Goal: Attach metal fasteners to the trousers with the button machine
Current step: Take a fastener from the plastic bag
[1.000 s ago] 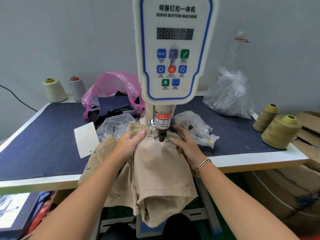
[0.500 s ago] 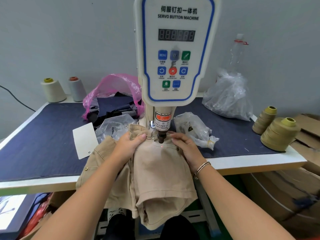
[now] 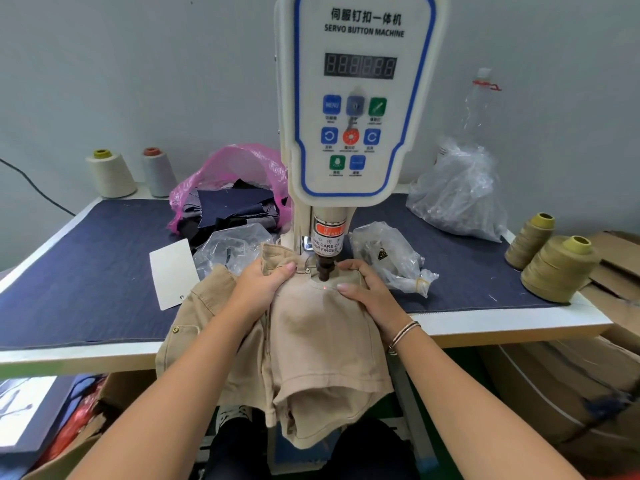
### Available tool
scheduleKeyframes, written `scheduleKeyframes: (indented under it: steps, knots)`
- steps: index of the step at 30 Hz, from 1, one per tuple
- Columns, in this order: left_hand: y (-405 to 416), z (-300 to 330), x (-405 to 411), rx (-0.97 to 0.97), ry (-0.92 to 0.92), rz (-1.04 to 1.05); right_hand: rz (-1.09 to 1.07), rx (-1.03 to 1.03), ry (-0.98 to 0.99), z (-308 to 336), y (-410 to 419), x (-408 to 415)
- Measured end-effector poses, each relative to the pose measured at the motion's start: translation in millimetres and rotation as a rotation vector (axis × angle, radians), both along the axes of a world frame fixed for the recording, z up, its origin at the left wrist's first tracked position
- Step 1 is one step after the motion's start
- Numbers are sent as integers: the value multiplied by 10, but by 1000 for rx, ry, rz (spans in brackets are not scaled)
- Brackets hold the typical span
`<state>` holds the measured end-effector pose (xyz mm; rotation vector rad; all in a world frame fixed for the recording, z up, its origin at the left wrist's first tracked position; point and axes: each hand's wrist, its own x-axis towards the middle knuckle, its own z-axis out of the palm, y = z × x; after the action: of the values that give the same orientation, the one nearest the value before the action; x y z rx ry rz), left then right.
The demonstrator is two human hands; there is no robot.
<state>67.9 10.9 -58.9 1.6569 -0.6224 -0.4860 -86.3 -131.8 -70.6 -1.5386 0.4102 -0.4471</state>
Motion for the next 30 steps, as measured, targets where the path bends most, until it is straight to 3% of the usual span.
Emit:
scheduleKeyframes:
  steps: [30]
  knots:
    - [29, 9, 16, -21, 26, -56, 36, 118, -66, -17, -17, 10]
